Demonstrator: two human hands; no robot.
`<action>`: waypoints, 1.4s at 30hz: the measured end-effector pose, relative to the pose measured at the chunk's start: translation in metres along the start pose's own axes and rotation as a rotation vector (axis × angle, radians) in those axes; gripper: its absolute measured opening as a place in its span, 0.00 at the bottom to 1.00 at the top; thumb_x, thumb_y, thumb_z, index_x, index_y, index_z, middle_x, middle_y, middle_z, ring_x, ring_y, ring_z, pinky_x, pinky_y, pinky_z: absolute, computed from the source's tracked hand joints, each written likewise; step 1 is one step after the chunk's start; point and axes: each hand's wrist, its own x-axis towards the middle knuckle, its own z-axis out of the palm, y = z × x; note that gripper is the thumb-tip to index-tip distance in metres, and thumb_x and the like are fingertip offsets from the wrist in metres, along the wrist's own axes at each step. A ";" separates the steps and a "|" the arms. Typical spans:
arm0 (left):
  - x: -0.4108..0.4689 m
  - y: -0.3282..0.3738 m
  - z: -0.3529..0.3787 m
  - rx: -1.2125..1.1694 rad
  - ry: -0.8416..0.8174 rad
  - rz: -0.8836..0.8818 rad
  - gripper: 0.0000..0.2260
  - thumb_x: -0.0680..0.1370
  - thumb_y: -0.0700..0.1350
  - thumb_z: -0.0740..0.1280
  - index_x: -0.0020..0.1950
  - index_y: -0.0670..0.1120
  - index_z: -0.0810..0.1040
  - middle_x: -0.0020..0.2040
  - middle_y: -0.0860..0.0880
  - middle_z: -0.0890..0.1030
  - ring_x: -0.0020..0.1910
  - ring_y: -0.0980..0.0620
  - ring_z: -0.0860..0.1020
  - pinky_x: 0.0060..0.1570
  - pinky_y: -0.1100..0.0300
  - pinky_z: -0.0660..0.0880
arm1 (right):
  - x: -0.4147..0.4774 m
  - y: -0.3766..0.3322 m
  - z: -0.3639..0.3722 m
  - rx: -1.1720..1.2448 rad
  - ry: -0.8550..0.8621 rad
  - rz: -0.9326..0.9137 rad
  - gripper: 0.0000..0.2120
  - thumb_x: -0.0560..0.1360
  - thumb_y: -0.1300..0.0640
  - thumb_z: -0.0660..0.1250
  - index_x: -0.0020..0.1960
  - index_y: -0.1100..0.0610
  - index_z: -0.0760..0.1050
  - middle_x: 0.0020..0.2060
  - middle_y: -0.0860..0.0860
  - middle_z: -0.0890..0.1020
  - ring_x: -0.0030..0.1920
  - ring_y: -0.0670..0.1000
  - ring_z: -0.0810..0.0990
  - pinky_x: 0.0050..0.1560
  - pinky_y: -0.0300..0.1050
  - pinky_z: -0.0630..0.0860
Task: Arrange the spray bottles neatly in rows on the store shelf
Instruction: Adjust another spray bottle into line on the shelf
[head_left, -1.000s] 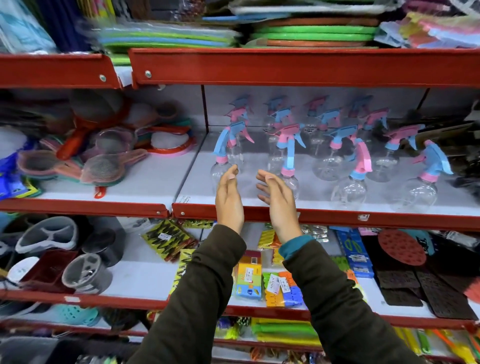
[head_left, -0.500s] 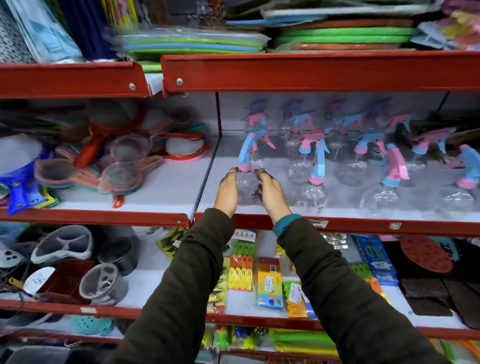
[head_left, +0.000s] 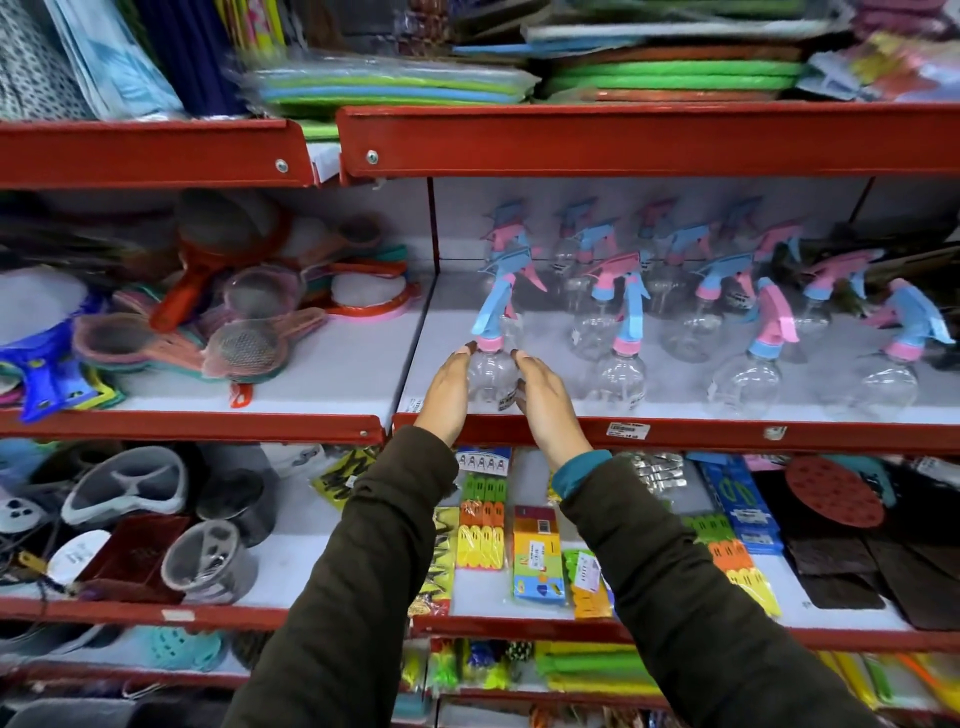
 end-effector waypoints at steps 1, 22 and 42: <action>-0.002 0.001 0.000 0.019 0.016 -0.001 0.22 0.85 0.52 0.50 0.78 0.49 0.66 0.76 0.49 0.70 0.76 0.50 0.66 0.72 0.58 0.60 | 0.000 -0.001 0.001 -0.001 0.023 -0.002 0.27 0.79 0.42 0.55 0.73 0.52 0.69 0.73 0.51 0.73 0.73 0.51 0.70 0.77 0.54 0.64; 0.009 0.009 0.003 0.078 0.001 -0.015 0.18 0.85 0.47 0.47 0.59 0.47 0.77 0.65 0.40 0.80 0.65 0.42 0.77 0.71 0.51 0.70 | -0.017 0.005 0.014 -0.078 -0.003 -0.014 0.27 0.80 0.41 0.53 0.76 0.49 0.64 0.77 0.51 0.63 0.77 0.51 0.63 0.79 0.53 0.59; -0.014 -0.002 0.011 0.051 0.231 0.082 0.23 0.85 0.51 0.50 0.79 0.46 0.64 0.80 0.47 0.65 0.80 0.49 0.62 0.76 0.60 0.55 | -0.031 0.002 -0.009 0.013 0.002 -0.047 0.23 0.80 0.44 0.55 0.73 0.49 0.68 0.69 0.45 0.69 0.73 0.49 0.68 0.77 0.55 0.64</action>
